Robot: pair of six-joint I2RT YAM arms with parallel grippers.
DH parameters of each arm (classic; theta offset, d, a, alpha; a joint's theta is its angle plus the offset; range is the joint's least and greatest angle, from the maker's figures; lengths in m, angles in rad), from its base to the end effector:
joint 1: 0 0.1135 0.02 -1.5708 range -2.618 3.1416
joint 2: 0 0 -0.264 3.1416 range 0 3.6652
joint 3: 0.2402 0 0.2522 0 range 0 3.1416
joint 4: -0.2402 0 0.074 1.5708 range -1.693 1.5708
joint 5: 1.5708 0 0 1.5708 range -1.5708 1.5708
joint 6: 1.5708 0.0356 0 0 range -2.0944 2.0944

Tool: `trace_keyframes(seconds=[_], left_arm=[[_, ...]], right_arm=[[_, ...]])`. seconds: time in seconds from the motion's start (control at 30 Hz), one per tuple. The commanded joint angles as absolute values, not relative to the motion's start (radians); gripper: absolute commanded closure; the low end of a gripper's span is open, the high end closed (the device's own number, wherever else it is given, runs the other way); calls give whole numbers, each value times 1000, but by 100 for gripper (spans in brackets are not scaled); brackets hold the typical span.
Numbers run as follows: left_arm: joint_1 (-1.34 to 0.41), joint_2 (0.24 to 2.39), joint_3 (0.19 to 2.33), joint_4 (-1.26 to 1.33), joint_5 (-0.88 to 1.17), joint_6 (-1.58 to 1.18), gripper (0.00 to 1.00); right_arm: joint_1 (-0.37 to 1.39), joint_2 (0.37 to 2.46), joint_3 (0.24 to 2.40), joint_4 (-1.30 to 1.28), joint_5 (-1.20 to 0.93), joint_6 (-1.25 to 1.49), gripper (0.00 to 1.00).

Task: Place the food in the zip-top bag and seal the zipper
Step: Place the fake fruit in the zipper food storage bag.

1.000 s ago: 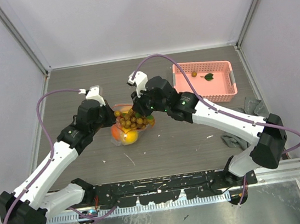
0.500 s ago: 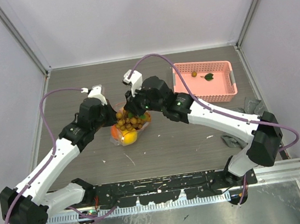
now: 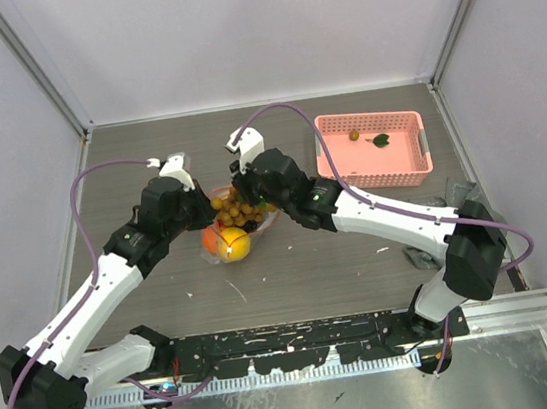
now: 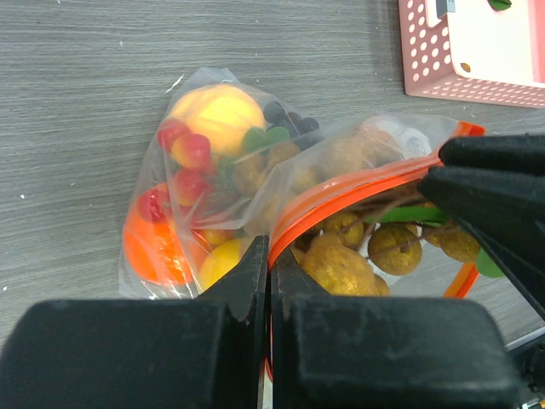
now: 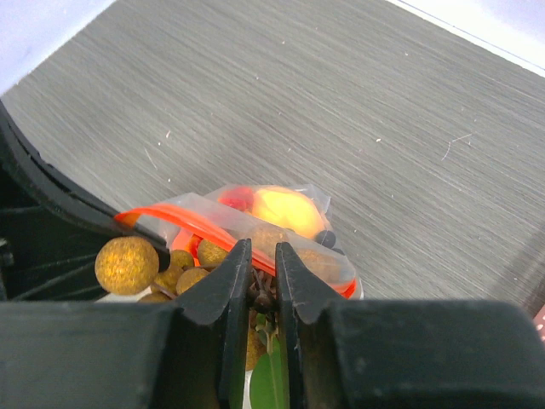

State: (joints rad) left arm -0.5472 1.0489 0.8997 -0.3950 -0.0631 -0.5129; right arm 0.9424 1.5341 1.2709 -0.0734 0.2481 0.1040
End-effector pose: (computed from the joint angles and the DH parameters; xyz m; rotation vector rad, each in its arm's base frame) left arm 0.2004 -0.1194 0.3086 -0.0014 2.1655 -0.5581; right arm 0.2216 0.2900 0.3357 -0.6255 1.8204 0.4727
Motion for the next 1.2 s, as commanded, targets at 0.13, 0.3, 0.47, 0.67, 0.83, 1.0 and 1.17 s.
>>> trace_keyframes(seconds=[0.13, 0.3, 0.47, 0.67, 0.83, 1.0, 1.17], left_arm=[[-545, 1043, 960, -376, 12, -528, 100], [-545, 1034, 959, -387, -9, -536, 100], [-545, 1041, 972, -443, -107, -533, 100], [-545, 1045, 987, -480, -168, -542, 100], [-545, 1028, 996, -490, -159, -559, 96], [-545, 1011, 1001, -506, -93, -586, 80], [-544, 955, 986, -569, -127, -628, 72]], right_arm=[[950, 1500, 1199, 187, 163, 95, 100], [957, 1526, 1149, 178, 125, 49, 100], [957, 1484, 1115, 144, 269, 54, 100], [959, 1429, 1105, 102, 332, 58, 100], [959, 1415, 1085, 108, 305, 76, 100], [969, 1427, 1071, 165, 278, 104, 100], [986, 1439, 1055, 213, 290, 111, 100]])
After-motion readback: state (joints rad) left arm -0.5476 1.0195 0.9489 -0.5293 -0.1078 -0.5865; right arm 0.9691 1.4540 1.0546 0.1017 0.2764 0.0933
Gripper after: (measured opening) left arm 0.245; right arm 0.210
